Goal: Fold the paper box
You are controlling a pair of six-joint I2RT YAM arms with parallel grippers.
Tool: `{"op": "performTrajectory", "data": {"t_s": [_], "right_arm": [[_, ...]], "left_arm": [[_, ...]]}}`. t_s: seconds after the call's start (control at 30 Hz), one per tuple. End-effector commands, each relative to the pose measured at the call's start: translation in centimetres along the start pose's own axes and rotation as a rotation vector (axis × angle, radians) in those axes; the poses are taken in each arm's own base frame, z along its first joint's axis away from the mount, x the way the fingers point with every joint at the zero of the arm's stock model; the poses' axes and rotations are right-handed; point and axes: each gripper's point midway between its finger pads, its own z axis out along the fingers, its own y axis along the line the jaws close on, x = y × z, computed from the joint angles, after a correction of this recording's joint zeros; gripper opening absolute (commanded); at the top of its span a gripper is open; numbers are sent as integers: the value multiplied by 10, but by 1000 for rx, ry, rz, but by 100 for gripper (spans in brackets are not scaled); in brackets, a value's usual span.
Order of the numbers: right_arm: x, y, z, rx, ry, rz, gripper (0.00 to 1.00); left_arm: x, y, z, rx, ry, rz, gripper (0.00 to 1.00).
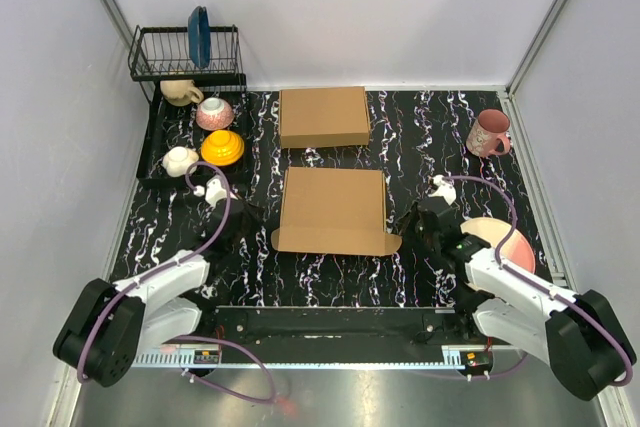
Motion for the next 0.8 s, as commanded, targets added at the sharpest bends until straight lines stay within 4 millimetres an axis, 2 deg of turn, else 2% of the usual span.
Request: {"op": "performTrajectory", "data": {"t_s": [0.0,0.13,0.27,0.43,0.67,0.77], "right_arm": [[-23,9,7,-35,-78,46,10],[-24,14,14,-61,-65,60,6],[-18,19,19,-84,-30,53,4],[-9,21,21,-108,-1,58,3],[-8,25,14,-138,4,70,3],[-7,24,13,-137,7,72,2]], "left_arm": [[-21,-27,4,120,-37,-54,1],[-25,-37,8,179,-19,-90,0],[-17,-49,11,234,32,-90,0],[0,-45,13,250,88,-107,0],[5,-55,10,305,124,-103,0],[8,-53,8,301,130,-104,0]]}}
